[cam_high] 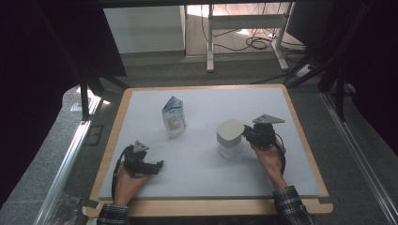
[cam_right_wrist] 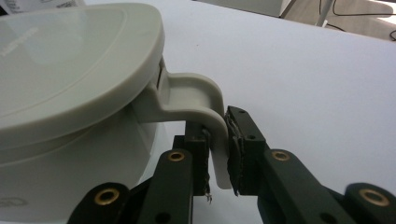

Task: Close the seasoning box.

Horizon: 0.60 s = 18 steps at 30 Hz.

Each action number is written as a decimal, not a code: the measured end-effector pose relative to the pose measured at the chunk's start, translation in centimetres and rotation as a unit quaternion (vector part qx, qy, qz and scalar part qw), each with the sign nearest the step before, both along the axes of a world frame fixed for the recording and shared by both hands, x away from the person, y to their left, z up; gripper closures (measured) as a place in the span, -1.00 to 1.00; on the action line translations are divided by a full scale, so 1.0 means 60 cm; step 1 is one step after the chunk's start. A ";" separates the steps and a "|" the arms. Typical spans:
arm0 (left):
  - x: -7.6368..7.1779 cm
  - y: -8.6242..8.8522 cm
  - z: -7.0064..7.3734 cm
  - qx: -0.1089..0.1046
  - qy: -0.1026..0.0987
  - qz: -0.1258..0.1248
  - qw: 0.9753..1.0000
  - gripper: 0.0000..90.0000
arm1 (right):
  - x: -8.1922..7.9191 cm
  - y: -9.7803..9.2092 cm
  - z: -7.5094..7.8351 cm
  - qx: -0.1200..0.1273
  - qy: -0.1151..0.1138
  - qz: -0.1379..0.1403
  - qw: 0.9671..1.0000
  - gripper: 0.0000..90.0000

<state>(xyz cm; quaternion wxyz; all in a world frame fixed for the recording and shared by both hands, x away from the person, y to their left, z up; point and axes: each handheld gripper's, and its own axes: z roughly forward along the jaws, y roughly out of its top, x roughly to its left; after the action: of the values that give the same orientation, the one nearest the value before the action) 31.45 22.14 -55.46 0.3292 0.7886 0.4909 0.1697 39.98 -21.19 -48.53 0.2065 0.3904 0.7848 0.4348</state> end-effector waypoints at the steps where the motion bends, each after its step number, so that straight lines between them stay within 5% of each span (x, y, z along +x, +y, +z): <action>1: 0.000 0.000 0.000 0.000 0.000 0.000 1.000 -0.99 | -0.002 0.000 -0.003 -0.002 -0.001 0.001 1.000 0.75; 8: 0.000 -0.001 0.000 -0.002 0.001 0.007 1.000 -1.00 | -0.002 -0.013 -0.023 0.008 0.004 0.005 1.000 0.71; 11: 0.000 -0.001 0.000 -0.004 0.000 0.008 1.000 -1.00 | -0.004 -0.025 -0.028 0.031 0.012 0.010 0.999 0.50; 18: 0.000 -0.001 -0.001 -0.004 -0.001 0.008 1.000 -1.00 | -0.030 -0.041 -0.029 0.008 0.005 0.005 1.000 0.30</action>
<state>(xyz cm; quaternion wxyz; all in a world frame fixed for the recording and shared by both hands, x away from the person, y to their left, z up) 31.44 22.08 -55.50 0.3314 0.7833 0.4974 0.1708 38.17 -23.65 -50.27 0.1970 0.3901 0.7846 0.4397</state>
